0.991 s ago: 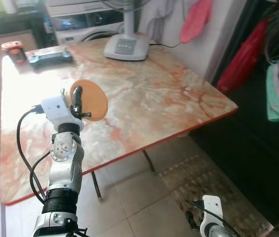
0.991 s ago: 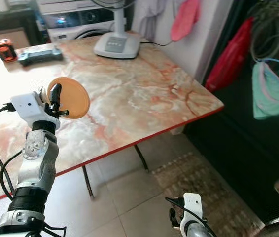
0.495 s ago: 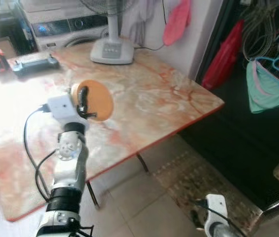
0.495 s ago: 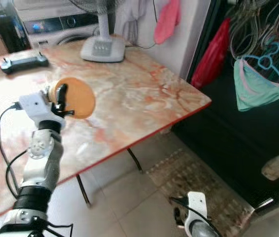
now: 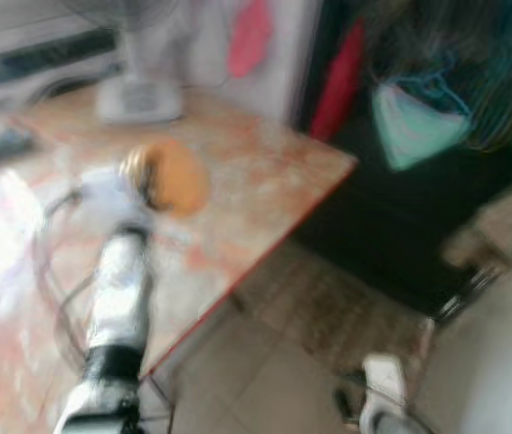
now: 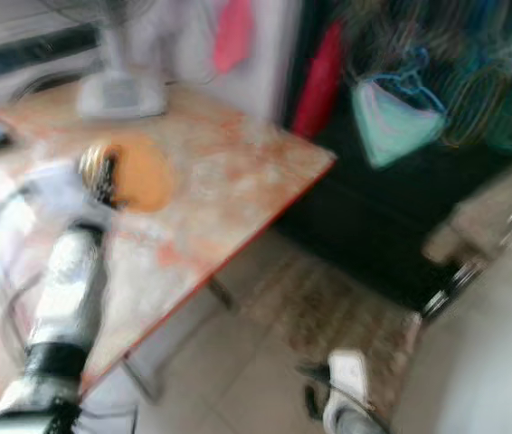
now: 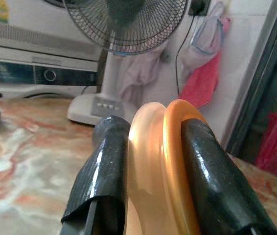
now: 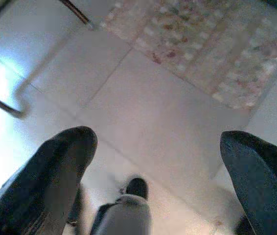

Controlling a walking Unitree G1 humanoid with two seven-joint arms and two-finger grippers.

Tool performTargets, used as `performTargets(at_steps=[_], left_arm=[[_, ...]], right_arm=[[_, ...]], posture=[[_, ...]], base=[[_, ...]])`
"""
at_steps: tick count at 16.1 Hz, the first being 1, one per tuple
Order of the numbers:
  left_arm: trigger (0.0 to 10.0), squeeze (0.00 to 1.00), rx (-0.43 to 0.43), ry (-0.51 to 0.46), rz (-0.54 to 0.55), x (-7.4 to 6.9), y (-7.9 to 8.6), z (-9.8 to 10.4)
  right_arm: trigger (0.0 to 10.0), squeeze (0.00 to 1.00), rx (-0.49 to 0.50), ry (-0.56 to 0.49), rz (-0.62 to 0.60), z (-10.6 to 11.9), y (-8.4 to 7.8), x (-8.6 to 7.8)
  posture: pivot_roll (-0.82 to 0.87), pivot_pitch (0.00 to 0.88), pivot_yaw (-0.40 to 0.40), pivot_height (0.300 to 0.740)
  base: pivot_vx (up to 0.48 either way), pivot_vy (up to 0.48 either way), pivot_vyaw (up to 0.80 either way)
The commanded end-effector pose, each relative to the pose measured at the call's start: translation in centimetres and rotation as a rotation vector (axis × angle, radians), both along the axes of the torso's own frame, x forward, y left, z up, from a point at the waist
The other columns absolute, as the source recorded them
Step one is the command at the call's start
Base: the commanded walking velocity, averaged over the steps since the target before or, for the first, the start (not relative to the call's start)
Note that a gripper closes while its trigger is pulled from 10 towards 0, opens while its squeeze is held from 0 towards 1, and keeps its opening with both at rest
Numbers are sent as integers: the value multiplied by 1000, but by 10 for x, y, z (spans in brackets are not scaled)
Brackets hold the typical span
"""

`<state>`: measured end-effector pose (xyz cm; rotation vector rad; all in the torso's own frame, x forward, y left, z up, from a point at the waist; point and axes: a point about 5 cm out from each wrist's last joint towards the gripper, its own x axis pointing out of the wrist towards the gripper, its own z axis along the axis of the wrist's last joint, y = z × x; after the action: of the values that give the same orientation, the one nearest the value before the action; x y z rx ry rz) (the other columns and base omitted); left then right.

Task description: Restocking fridge

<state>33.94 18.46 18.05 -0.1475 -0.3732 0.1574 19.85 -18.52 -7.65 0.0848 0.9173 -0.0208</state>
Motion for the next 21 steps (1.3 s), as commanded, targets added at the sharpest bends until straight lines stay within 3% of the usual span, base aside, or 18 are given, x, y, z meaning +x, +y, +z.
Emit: performTargets(at_steps=[1, 12, 21], left_arm=[[10000, 0, 6, -33, -50, 4, -14, 9], [10000, 0, -8, -1, -130, 5, -24, 3], [10000, 0, -26, 23, -97, 5, -12, -3]], right_arm=[[10000, 0, -22, 6, -14, 1, -10, -1], [10000, 0, -21, 5, -9, 1, -10, 0], [10000, 0, -23, 4, -3, 2, -11, 1]], posture=[[-5, 0, -12, 740], [-3, 0, -14, 740], [3, 0, -25, 740]], base=[[0, 0, -744], [0, 0, -747], [0, 0, -748]])
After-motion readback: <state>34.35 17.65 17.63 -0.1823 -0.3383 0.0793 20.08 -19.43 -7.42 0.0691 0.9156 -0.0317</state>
